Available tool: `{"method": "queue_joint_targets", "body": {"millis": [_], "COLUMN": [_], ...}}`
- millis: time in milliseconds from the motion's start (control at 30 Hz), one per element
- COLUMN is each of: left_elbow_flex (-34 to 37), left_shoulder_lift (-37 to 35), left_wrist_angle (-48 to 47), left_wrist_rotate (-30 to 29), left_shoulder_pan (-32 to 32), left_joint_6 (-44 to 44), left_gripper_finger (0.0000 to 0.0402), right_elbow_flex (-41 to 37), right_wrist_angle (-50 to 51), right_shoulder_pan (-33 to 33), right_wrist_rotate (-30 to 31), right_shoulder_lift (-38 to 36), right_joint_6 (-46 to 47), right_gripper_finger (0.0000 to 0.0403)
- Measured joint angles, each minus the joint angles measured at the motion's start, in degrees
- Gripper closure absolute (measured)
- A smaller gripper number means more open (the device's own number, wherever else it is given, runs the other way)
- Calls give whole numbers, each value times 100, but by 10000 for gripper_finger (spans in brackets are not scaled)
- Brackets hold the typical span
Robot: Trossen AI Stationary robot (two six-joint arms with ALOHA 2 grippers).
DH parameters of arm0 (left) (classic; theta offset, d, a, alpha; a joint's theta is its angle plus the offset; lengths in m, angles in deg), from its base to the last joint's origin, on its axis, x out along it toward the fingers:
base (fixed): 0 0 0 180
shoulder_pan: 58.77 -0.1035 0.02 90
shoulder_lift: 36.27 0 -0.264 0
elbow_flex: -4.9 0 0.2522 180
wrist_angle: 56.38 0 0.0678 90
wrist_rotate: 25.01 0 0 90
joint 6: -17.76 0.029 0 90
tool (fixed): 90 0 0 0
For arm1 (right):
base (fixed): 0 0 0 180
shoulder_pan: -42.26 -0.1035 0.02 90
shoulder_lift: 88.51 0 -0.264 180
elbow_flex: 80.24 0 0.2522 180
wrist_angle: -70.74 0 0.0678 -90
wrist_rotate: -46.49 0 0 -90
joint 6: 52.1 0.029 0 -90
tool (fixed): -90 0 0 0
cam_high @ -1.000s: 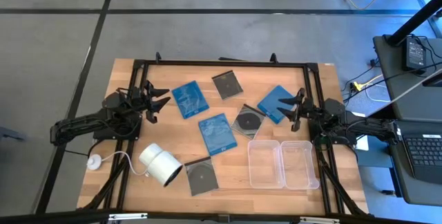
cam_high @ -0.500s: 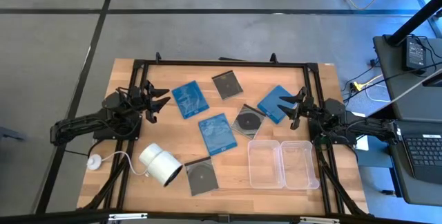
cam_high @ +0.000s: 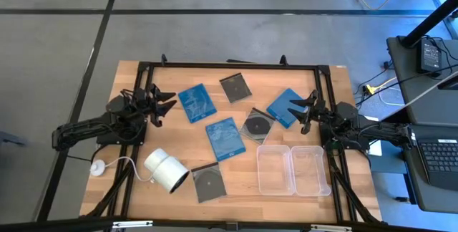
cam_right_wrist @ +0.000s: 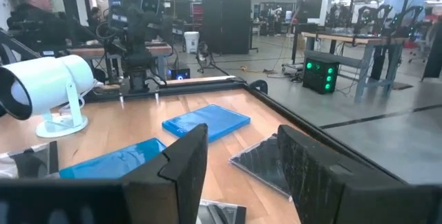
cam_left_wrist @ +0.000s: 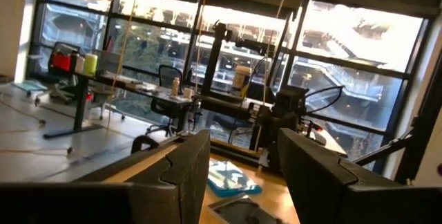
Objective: Pick & place jewel cases by type
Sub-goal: Put the top left blue CD case into the right transparent bin
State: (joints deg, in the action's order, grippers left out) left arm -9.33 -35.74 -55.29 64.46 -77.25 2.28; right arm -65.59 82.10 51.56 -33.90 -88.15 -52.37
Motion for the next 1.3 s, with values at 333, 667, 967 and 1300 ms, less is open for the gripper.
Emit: {"method": "queue_joint_targets", "body": {"millis": [333,667,967,1300], "left_elbow_flex": [0,-2,-550,-1346], "left_shoulder_lift": [453,1540,2615,4158], "left_wrist_angle": [-296,-280,-422,-1232], "left_wrist_rotate": [-895,-1629,-1832,-782], "left_shoulder_pan": [2,0,-186,-653], "left_joint_6": [-536,-882,-1043,-1392], "left_gripper_finger": [233,233,233,233], "right_elbow_flex": [-1,0,-2,0], "right_wrist_angle": [-207,-267,-571,-1375], "right_shoulder_pan": [2,37,206,354], "right_wrist_rotate": [332,730,732,734], "right_shoulder_lift": [-2,0,0,0], "right_joint_6": [4,-13,-19,-214], "right_gripper_finger": [224,224,224,224]}}
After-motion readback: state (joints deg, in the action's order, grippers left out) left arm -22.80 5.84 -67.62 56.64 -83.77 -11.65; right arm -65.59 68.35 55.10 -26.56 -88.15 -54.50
